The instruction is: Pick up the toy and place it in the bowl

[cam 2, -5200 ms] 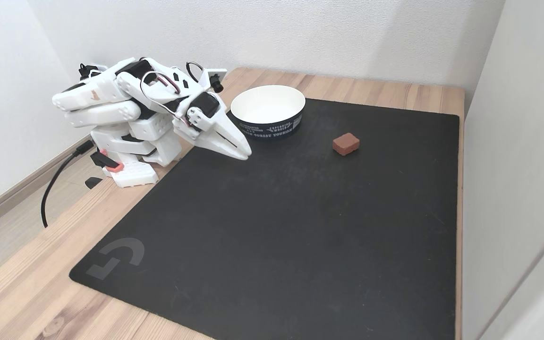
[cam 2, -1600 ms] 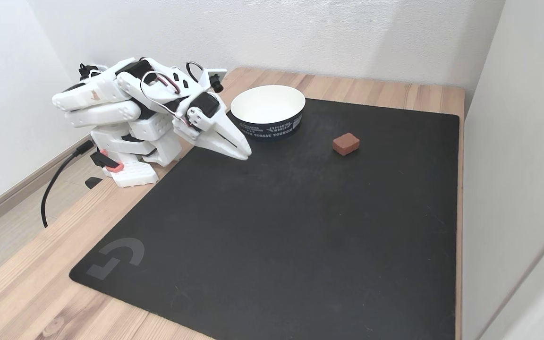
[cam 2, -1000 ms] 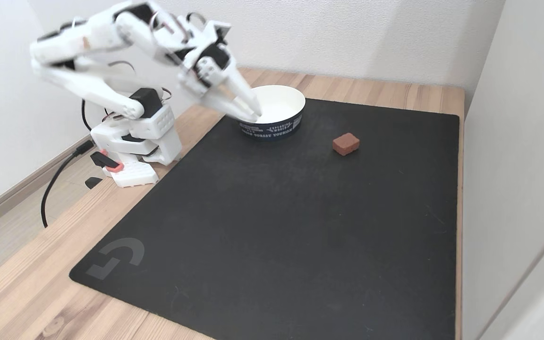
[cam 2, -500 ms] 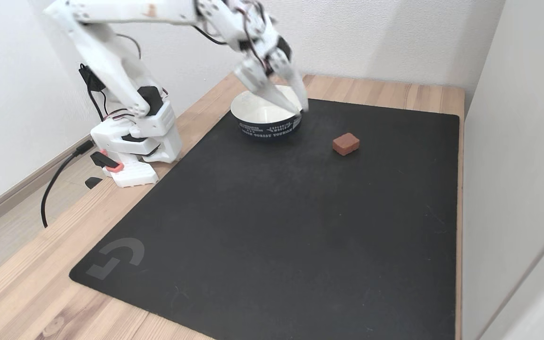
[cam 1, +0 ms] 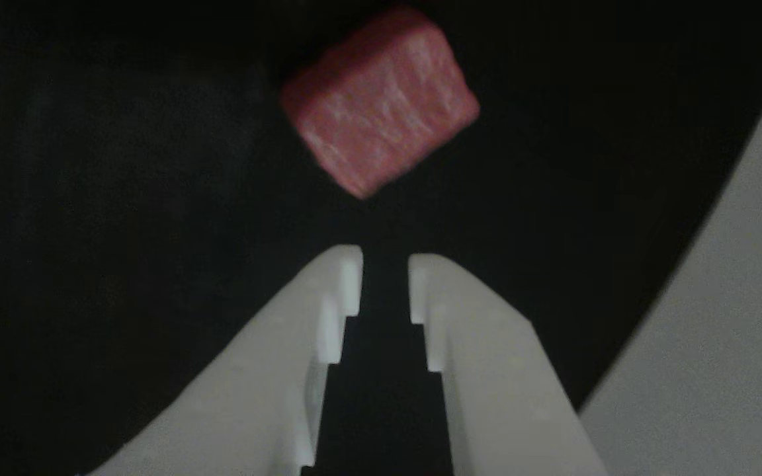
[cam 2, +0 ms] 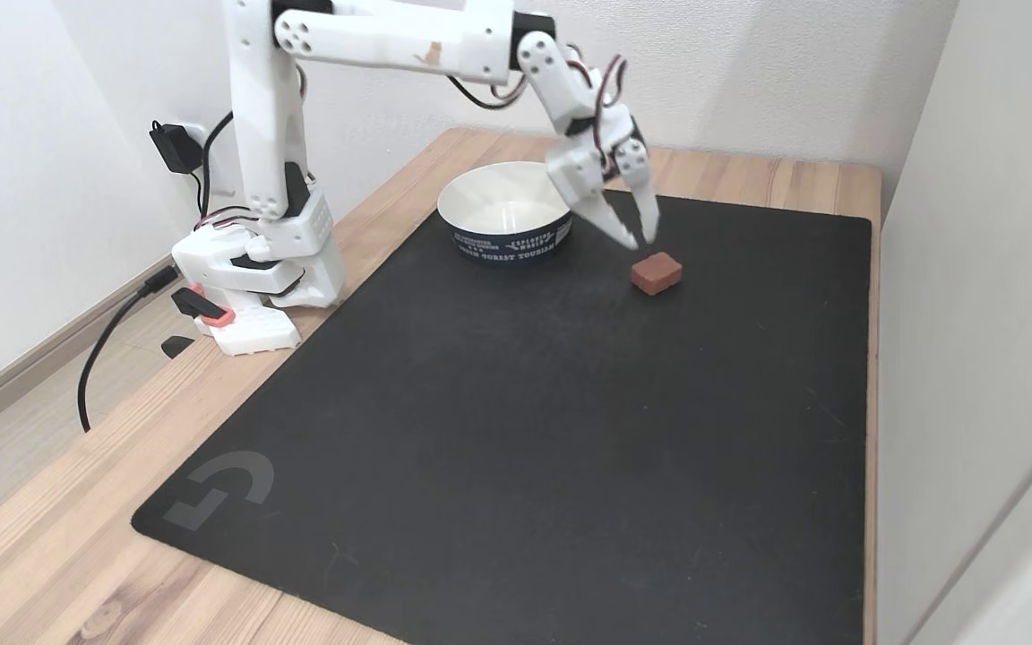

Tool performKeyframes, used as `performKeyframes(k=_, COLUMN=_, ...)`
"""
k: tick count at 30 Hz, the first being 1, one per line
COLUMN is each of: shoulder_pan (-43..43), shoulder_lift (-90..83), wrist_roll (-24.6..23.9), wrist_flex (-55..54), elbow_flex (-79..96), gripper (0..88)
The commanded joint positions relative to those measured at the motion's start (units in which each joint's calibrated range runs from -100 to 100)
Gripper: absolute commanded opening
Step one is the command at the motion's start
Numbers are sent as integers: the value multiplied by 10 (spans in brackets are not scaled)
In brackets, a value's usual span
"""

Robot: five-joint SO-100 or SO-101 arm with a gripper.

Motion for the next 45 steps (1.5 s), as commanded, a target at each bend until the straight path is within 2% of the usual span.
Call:
performKeyframes(k=1, shoulder_pan=-15, shoulder_lift=64, wrist_roll=3, wrist_flex=4, elbow_flex=-105, gripper=22)
performKeyframes(k=20, shoulder_pan=-21, shoulder_lift=96, wrist_roll=4, wrist_flex=5, elbow_flex=-144, gripper=22)
performKeyframes(k=21, shoulder_pan=-21, shoulder_lift=96, wrist_roll=12, wrist_flex=5, elbow_flex=-144, gripper=22)
performKeyframes(k=22, shoulder_pan=-23, shoulder_lift=96, wrist_roll=47, wrist_flex=5, elbow_flex=-144, gripper=22)
performKeyframes(k=24, shoulder_pan=-25, shoulder_lift=97, wrist_roll=82, wrist_flex=6, elbow_flex=-144, gripper=23)
performKeyframes(k=31, shoulder_pan=-23, shoulder_lift=96, wrist_roll=147, wrist_flex=28, elbow_flex=-145, gripper=25)
performKeyframes(k=45, shoulder_pan=-20, shoulder_lift=121, wrist_roll=145, wrist_flex=70, elbow_flex=-202, gripper=26)
